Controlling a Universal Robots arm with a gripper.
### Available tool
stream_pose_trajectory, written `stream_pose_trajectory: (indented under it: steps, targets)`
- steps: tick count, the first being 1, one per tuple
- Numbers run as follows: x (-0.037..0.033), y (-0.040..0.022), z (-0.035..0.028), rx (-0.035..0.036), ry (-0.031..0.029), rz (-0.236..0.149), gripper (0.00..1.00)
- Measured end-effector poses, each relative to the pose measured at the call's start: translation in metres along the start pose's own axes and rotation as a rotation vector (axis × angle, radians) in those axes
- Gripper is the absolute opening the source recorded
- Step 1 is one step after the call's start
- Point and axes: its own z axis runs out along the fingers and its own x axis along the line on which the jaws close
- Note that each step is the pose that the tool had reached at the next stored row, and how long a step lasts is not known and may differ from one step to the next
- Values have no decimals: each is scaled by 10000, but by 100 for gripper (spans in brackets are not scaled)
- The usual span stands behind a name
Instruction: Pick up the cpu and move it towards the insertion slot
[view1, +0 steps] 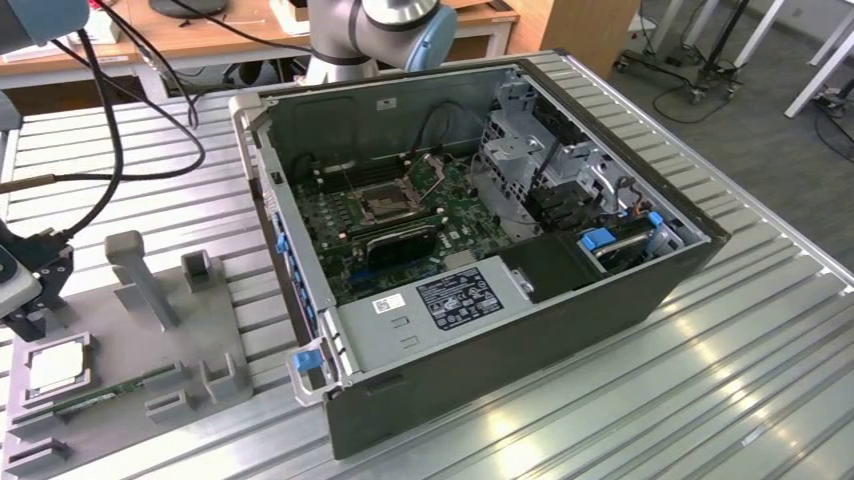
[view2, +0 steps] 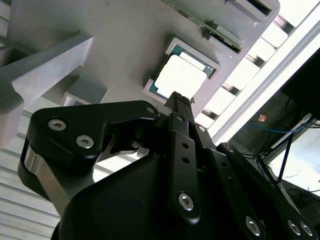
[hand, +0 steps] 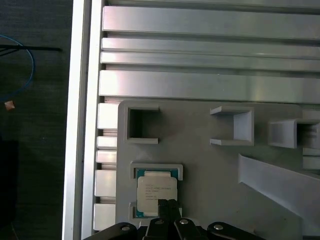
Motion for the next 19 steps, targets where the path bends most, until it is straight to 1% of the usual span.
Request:
stream_pose_trajectory:
  steps: [14,19]
  targets:
    - [0,-1,27,0,-1,0,11]
    - [0,-2,71,-1,-1,0,11]
